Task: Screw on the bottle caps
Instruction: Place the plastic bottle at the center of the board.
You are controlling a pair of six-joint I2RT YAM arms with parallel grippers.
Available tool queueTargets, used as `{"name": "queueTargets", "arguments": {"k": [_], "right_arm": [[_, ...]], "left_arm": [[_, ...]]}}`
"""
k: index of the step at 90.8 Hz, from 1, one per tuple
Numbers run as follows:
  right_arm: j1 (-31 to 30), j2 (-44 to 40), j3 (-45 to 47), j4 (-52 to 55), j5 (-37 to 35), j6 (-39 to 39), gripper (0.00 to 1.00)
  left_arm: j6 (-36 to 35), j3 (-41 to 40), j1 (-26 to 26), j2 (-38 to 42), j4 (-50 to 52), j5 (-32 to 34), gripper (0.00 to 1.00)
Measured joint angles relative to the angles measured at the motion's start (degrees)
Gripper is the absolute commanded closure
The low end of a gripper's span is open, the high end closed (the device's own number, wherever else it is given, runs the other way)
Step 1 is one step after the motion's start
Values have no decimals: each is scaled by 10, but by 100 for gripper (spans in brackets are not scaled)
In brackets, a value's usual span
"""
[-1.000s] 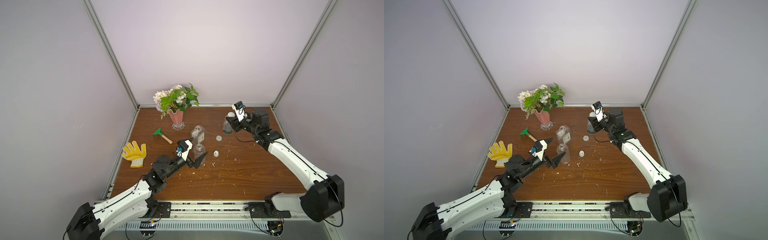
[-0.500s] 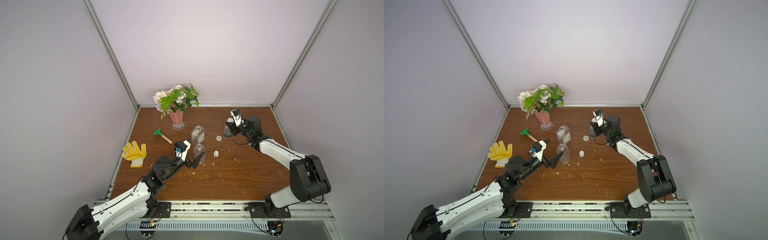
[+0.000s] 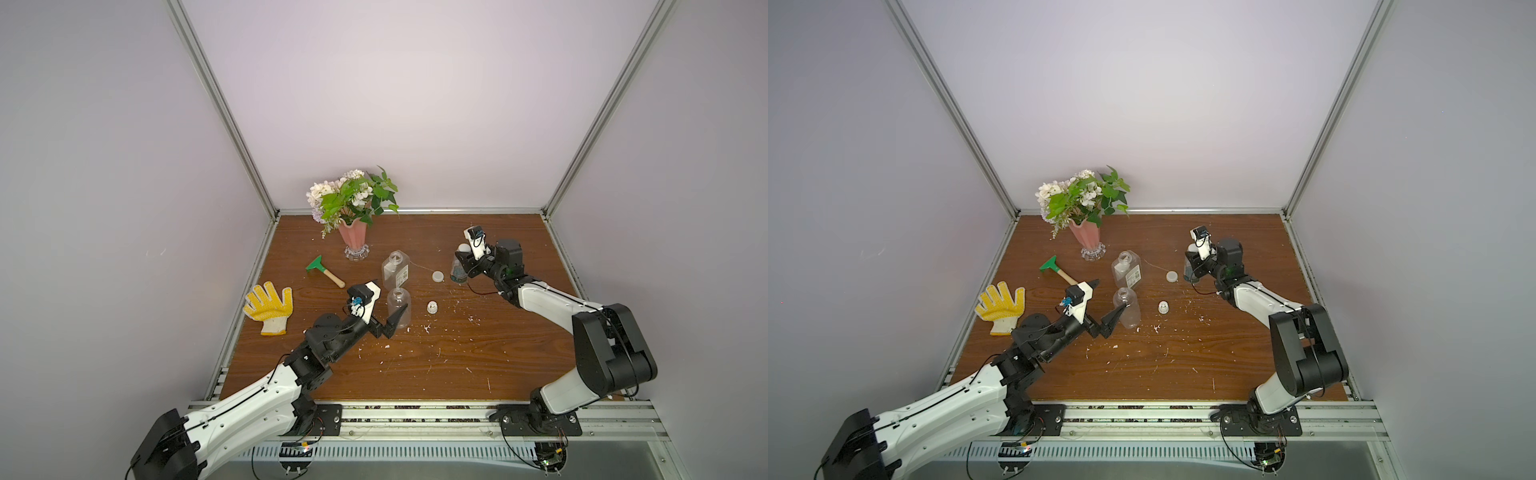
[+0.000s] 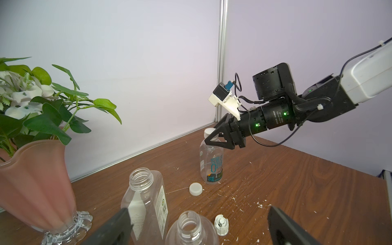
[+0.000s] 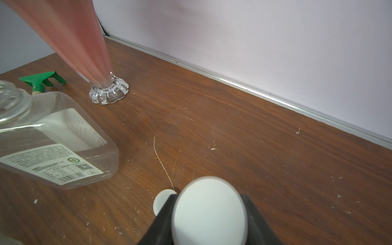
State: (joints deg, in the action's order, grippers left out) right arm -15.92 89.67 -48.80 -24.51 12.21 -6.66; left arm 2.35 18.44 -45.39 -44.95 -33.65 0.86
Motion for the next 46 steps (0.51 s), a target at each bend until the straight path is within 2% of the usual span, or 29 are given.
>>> {"name": "queueTargets", "arguments": {"k": [14,34,46], "right_arm": [[0,0,6,-10,0,0,51],[3,-16,6,11,-15,-6,24],[3,-58,5,44,-29,-11,17]], "left_arm": [[0,-1,0,0,0,4,0],[3,-7,0,3,0,18,0],[6,-12,0,11,0,31,0]]}}
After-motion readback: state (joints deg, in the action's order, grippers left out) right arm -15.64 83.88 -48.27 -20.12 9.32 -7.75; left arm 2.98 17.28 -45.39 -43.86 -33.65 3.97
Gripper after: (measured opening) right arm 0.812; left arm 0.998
